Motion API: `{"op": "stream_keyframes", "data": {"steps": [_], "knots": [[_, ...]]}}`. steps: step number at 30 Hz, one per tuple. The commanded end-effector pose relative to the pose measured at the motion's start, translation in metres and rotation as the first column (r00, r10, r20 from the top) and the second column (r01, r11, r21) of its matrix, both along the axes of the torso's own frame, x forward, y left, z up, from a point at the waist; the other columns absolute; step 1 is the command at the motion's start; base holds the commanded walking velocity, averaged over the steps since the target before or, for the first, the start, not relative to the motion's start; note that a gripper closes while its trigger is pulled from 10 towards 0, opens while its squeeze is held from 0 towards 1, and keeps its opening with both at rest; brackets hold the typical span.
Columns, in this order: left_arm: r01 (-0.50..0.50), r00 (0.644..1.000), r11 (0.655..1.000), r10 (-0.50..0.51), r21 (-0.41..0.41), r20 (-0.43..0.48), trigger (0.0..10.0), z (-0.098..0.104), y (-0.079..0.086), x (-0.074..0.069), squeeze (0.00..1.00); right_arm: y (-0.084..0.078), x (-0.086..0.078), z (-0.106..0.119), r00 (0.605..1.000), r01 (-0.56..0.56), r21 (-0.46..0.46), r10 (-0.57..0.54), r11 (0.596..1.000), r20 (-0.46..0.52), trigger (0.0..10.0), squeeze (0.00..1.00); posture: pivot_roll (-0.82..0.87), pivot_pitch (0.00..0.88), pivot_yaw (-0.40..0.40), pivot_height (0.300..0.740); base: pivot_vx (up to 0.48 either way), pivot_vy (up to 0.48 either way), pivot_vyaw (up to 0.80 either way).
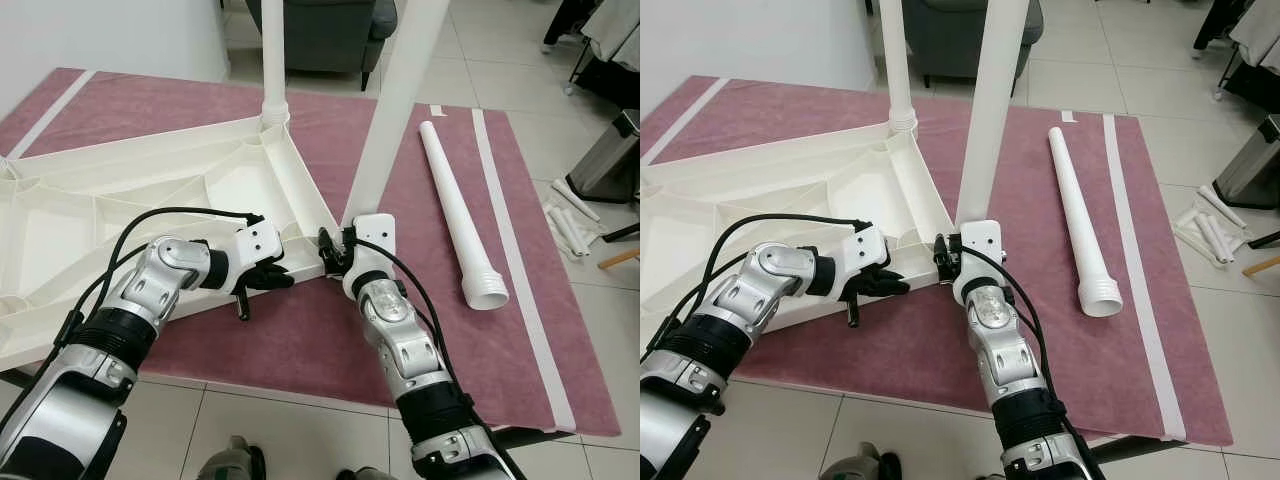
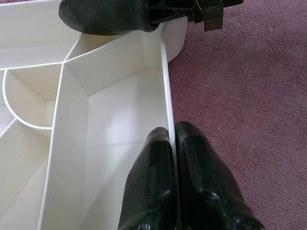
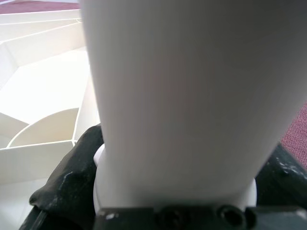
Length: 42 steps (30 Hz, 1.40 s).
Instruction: Building children table
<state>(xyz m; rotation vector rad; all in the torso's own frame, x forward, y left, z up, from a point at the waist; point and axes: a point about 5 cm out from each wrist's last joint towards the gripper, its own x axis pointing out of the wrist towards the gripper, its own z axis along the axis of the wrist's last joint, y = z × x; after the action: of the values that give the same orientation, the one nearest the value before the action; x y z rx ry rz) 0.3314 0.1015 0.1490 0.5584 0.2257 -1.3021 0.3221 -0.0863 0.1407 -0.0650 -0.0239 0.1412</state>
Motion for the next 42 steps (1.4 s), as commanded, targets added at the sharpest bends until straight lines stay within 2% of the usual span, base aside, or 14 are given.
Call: {"op": "stream_keyframes", "data": {"steps": [1,8,9,12,13,19,29,41,42], "knots": [[0.097,0.992,0.989,-0.088,-0.115,0.085,0.0,0.026,-0.013,-0.001,0.00,-0.001,-0.002,-0.014,0.998,-0.012,-0.023,0.010,1.000,-0.054,10.0,0.00,0.11,0.095,0.022,0.740,0.000,0.000,0.00],[0.095,0.993,0.989,-0.085,-0.116,0.087,0.0,0.026,-0.013,-0.001,0.00,0.002,-0.003,-0.009,0.999,-0.048,-0.022,0.048,0.999,-0.021,10.0,0.00,0.12,0.096,0.022,0.740,0.000,0.000,0.00],[0.094,0.993,0.989,-0.085,-0.115,0.088,0.0,0.026,-0.013,-0.001,0.00,0.002,-0.003,-0.009,0.998,-0.054,-0.019,0.054,0.998,-0.017,10.0,1.00,0.11,0.095,0.022,0.740,0.000,0.000,0.00],[0.094,0.993,0.989,-0.084,-0.115,0.088,0.0,0.027,-0.013,-0.001,0.00,0.002,-0.004,-0.009,0.998,-0.061,-0.015,0.061,0.998,-0.011,10.0,1.00,0.12,0.096,0.023,0.740,0.000,0.000,0.00],[0.095,0.992,0.989,-0.085,-0.115,0.088,0.0,0.027,-0.013,-0.001,0.00,0.003,-0.004,-0.008,0.998,-0.066,-0.014,0.066,0.998,-0.007,10.0,0.00,0.12,0.096,0.023,0.740,0.000,0.000,0.00],[0.094,0.993,0.989,-0.085,-0.116,0.088,0.0,0.027,-0.013,-0.001,0.00,0.005,-0.005,-0.005,0.996,-0.090,-0.007,0.090,0.996,0.013,10.0,0.00,0.12,0.095,0.023,0.740,0.000,0.000,0.00],[0.092,0.993,0.989,-0.082,-0.118,0.087,0.0,0.027,-0.013,0.000,0.00,0.011,-0.009,0.013,0.974,-0.196,-0.013,0.197,0.980,0.115,10.0,0.00,0.11,0.095,0.022,0.740,0.000,0.000,0.00],[0.091,0.993,0.988,-0.081,-0.121,0.084,0.0,0.027,-0.013,0.000,0.00,-0.003,-0.001,0.027,0.975,-0.129,-0.051,0.136,0.990,0.176,10.0,0.00,0.11,0.095,0.022,0.740,0.000,0.000,0.00],[0.090,0.993,0.988,-0.080,-0.123,0.083,0.0,0.027,-0.013,0.000,0.00,-0.007,0.002,0.028,0.977,-0.106,-0.072,0.117,0.992,0.176,0.0,0.00,0.11,0.095,0.022,0.740,0.000,0.000,0.00]]}}
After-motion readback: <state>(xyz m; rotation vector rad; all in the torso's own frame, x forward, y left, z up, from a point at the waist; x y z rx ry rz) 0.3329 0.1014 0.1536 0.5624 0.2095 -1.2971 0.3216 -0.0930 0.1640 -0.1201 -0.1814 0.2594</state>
